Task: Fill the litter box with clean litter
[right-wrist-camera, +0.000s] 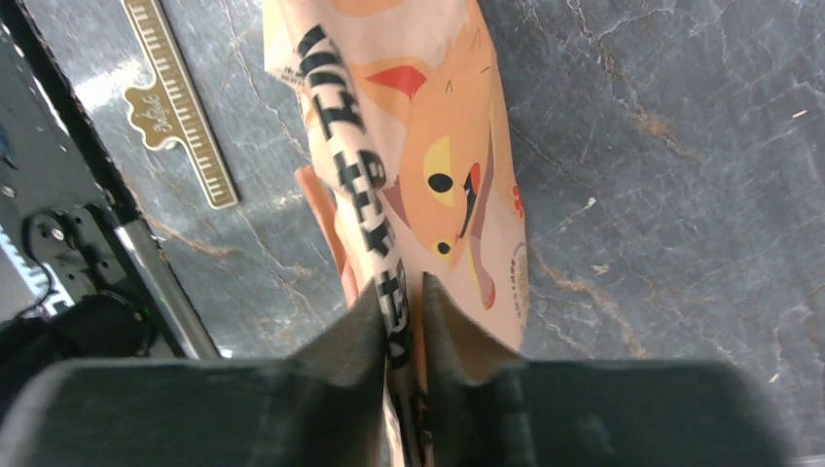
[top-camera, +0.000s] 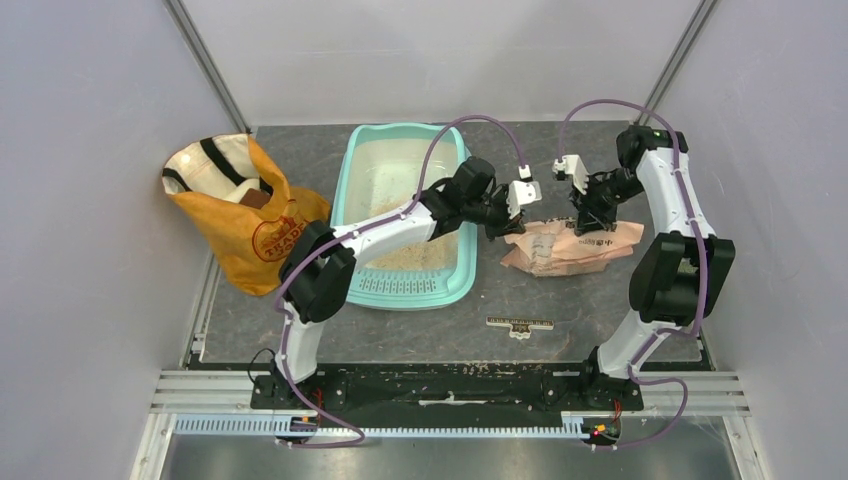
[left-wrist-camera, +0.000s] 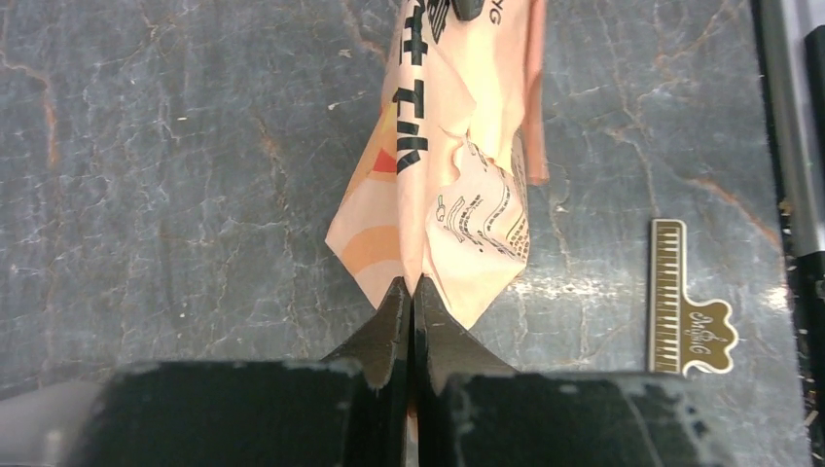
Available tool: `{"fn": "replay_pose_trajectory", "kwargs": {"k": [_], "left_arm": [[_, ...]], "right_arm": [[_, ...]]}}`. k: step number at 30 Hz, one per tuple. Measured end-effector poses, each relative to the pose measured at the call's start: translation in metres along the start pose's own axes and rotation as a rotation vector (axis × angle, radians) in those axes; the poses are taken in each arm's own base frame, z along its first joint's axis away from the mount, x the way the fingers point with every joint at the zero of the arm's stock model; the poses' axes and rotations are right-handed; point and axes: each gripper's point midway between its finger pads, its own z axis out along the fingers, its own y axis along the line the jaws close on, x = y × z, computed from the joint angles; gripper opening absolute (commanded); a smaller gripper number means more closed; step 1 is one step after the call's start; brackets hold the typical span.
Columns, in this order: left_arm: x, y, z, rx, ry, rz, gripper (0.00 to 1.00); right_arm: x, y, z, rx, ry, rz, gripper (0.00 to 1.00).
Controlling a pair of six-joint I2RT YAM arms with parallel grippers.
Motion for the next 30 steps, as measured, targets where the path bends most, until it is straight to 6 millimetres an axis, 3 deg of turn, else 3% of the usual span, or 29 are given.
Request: {"fn": "replay_pose_trajectory", "kwargs": {"k": [1,4,5,7,8,9,10,11,13,17,19,23,26,30], "left_arm": [[0.002,0.002,0.0,-0.009,0.001,0.006,0.02],[0.005,0.007,0.002,-0.033,-0.002,0.037,0.02],[0.006,0.008,0.002,-0.036,-0.004,0.047,0.16],[0.006,0.009,0.003,-0.038,-0.01,0.074,0.61],[0.007,0.008,0.003,-0.041,-0.008,0.087,0.7],[0.009,0.008,0.001,-0.042,-0.002,0.104,0.73],[0.011,0.005,-0.001,-0.043,0.006,0.107,0.73],[0.012,0.002,-0.005,-0.045,0.015,0.112,0.73],[0.015,-0.009,-0.018,-0.052,0.025,0.124,0.74],[0.008,-0.04,-0.046,-0.06,0.013,0.168,0.74],[0.003,-0.056,-0.057,-0.053,-0.005,0.188,0.74],[0.005,-0.068,-0.062,-0.037,-0.011,0.204,0.72],[0.021,-0.077,-0.061,-0.012,0.017,0.219,0.7],[0.042,-0.105,-0.056,0.052,0.054,0.244,0.67]], "right_arm": [[0.003,-0.002,0.001,0.003,0.006,0.008,0.0],[0.007,-0.003,0.002,0.002,0.012,0.02,0.0],[0.008,-0.004,0.002,0.001,0.012,0.024,0.0],[0.008,-0.004,0.002,0.0,0.01,0.026,0.0],[0.009,-0.004,0.002,-0.001,0.011,0.027,0.0],[0.009,-0.004,0.001,0.0,0.01,0.029,0.0],[0.009,-0.003,0.0,0.0,0.009,0.033,0.02],[0.009,-0.004,0.0,0.001,0.009,0.036,0.12],[0.01,-0.004,-0.001,0.004,0.007,0.043,0.42],[0.013,-0.002,-0.003,-0.002,0.01,0.061,0.68],[0.013,-0.001,-0.003,-0.006,0.01,0.066,0.72],[0.013,0.001,-0.003,-0.012,0.01,0.063,0.77],[0.013,0.003,-0.003,-0.023,0.008,0.058,0.87],[0.013,0.008,-0.004,-0.035,0.009,0.041,0.89]]}}
